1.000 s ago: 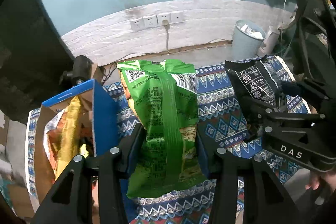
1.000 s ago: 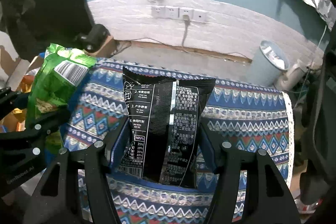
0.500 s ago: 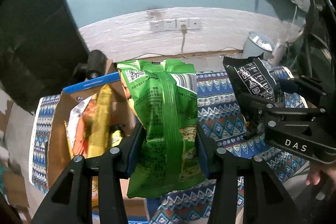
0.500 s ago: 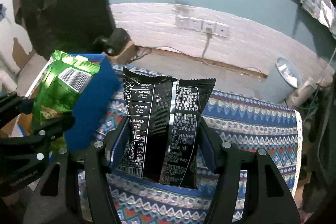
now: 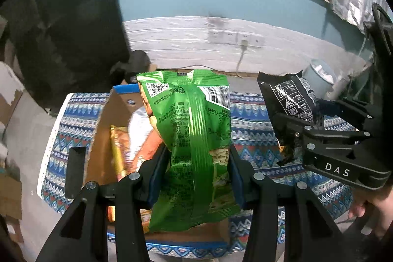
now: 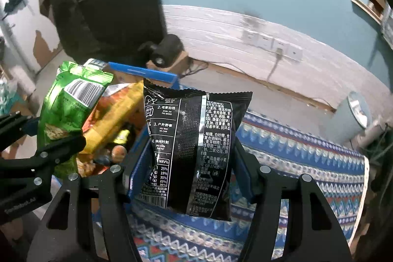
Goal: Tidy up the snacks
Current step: 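Lift and carry both bags over the cardboard box with both tools, then open both tools to drop the bags into the box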
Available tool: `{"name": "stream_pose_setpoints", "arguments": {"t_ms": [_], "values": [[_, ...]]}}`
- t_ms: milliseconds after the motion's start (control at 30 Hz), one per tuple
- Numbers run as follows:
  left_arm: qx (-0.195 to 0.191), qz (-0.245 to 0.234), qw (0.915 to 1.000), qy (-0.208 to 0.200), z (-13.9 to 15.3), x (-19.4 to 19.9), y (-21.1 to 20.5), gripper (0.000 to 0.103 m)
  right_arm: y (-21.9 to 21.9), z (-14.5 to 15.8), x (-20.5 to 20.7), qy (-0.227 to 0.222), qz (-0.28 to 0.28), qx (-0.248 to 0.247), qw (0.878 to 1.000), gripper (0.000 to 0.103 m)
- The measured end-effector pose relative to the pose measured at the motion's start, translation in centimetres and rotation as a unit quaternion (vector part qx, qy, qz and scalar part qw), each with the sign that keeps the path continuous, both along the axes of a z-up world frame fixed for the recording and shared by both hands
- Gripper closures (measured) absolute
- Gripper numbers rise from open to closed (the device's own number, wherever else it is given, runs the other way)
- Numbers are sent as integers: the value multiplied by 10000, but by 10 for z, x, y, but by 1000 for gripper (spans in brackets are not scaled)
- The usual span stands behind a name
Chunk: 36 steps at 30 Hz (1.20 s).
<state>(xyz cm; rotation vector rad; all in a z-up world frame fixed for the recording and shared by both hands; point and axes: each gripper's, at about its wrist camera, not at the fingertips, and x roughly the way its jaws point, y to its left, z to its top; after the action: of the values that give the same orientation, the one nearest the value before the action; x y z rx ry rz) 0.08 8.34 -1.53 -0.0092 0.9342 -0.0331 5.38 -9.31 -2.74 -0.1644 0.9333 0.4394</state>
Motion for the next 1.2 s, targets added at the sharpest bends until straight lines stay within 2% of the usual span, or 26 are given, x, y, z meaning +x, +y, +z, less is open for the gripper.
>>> {"name": "stream_pose_setpoints", "arguments": {"t_ms": [533, 867, 1033, 1133, 1167, 1200], "values": [[-226, 607, 9977, 202, -18, 0, 74, 55, 77, -8, 18, 167, 636, 141, 9977, 40], [-263, 923, 9947, 379, -37, 4, 101, 55, 107, -30, 32, 614, 898, 504, 9928, 40], [-250, 1010, 9937, 412, -39, 6, 103, 55, 112, -32, 39, 691, 937, 639, 9911, 40], [-181, 1024, 9938, 401, -37, 6, 101, 52, 112, -31, 40, 720, 954, 724, 9902, 37], [-173, 1017, 9938, 405, -37, 6, 100, 46, 111, -29, 40, 715, 938, 758, 9901, 30], [-167, 1025, 9938, 401, -36, 6, 99, 41, 110, -27, 40, 700, 921, 787, 9902, 28]]}}
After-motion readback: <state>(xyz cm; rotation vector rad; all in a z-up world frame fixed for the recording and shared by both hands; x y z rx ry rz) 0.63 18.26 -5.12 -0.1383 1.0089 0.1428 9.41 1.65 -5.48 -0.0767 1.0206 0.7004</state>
